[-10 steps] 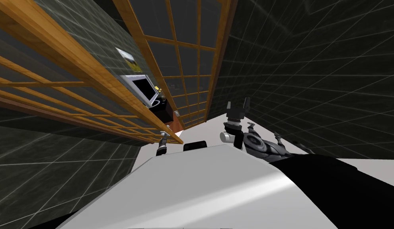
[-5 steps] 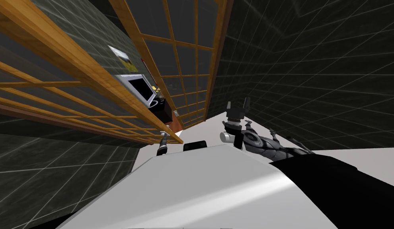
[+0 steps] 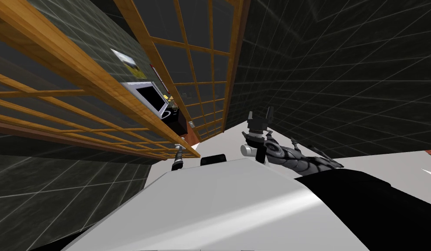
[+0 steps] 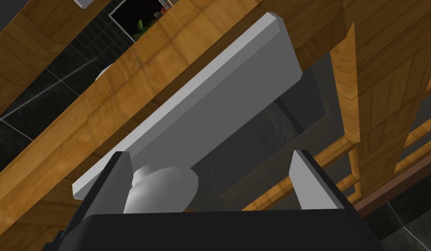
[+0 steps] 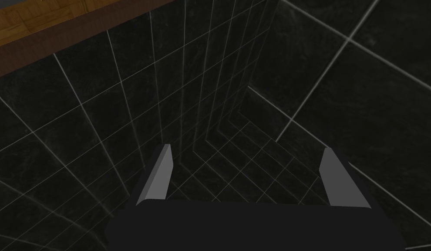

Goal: Pull the door open

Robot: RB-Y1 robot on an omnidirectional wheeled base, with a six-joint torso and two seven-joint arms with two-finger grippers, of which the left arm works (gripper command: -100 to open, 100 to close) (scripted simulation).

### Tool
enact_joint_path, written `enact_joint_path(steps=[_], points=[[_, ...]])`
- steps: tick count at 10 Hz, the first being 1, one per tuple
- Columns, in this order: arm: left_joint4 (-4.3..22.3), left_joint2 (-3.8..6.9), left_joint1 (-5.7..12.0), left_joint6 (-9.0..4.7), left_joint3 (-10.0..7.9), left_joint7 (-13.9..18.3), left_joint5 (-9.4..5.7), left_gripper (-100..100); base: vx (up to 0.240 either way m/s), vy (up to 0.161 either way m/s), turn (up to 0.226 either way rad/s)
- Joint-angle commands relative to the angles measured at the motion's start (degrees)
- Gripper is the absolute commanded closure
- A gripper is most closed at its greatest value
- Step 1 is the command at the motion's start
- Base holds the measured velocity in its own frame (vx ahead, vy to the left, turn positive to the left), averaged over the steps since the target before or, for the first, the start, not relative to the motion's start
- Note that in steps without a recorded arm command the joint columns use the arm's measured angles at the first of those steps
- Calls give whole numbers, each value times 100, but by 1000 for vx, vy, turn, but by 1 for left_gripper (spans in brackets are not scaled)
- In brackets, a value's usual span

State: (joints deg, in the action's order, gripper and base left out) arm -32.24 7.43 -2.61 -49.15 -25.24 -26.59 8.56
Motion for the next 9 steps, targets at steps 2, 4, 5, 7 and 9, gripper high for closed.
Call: enact_joint_path(steps=[2,4,5,7,9], points=[[-23,130,-26,111,-130,167,-74,100,-35,36,-47],[-172,130,-26,111,-130,167,-74,100,-1,-14,14],[-172,130,-26,111,-130,167,-74,100,-6,-6,12],[-172,130,-26,111,-130,167,-74,100,-3,6,-2],[-176,130,-19,112,-141,392,-86,100,-19,6,-67]])
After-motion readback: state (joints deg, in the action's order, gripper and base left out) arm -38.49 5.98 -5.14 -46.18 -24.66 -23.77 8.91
